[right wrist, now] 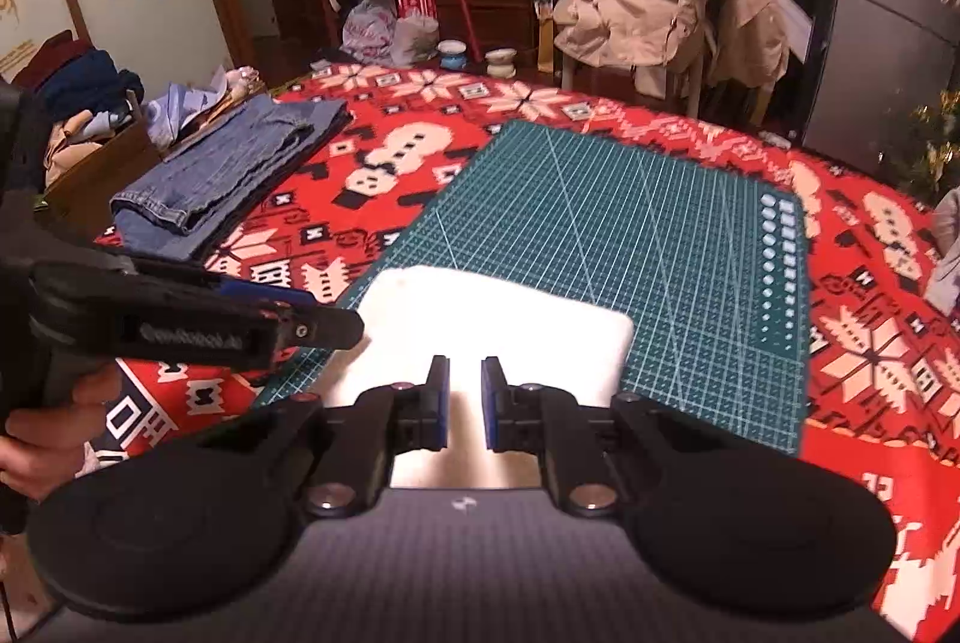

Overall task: Fold clothes
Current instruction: 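Open both grippers and lift them off the folded vest, then grasp the folded vest end with both grippers side by side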

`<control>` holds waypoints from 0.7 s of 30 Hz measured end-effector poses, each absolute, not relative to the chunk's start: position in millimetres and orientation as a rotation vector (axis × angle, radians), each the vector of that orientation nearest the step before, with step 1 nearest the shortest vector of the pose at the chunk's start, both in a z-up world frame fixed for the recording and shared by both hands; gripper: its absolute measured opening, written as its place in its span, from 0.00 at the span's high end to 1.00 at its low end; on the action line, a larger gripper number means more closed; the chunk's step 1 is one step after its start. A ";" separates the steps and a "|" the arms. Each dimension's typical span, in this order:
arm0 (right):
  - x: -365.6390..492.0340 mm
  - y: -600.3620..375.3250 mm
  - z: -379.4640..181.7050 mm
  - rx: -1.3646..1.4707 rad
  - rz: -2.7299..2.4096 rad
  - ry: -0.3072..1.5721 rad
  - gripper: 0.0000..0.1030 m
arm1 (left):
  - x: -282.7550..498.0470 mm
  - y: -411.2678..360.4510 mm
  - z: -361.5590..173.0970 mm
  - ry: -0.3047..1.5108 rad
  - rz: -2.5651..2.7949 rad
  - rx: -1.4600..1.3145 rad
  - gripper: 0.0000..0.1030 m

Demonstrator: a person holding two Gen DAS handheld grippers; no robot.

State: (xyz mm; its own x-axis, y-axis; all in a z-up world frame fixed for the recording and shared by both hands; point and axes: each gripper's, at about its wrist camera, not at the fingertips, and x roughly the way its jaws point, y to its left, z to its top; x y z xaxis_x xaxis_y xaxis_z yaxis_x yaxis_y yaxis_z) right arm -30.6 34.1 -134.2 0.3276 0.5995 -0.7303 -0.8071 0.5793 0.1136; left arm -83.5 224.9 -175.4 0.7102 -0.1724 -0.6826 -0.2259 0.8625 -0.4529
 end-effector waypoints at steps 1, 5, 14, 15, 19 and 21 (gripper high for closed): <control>-29.4 36.5 -136.5 -0.293 0.940 0.821 0.89 | -82.6 228.0 -178.2 0.785 0.022 -0.574 0.66; -26.7 43.8 -142.6 -0.291 0.953 0.829 0.89 | -76.9 236.2 -184.0 0.759 -0.008 -0.644 0.65; -29.9 60.6 -146.4 -0.309 1.027 0.832 0.89 | -72.5 245.0 -183.9 0.708 -0.083 -0.726 0.94; -31.4 62.8 -147.7 -0.321 1.035 0.827 0.89 | -72.0 247.3 -184.7 0.710 -0.085 -0.738 0.95; -25.3 74.6 -151.4 -0.322 1.029 0.819 0.89 | -70.2 256.2 -189.1 0.726 -0.093 -0.779 0.95; -18.7 80.8 -150.3 -0.309 1.017 0.805 0.89 | -69.2 256.7 -190.1 0.733 -0.095 -0.777 0.95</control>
State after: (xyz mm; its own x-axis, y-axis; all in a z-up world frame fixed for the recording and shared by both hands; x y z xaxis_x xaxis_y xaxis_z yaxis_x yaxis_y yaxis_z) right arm -18.7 80.8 -150.3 0.2762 0.6344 -0.7220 -0.8484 0.5139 0.1270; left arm -69.2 256.7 -190.1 0.7521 -0.3361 -0.5669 -0.1811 0.7217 -0.6681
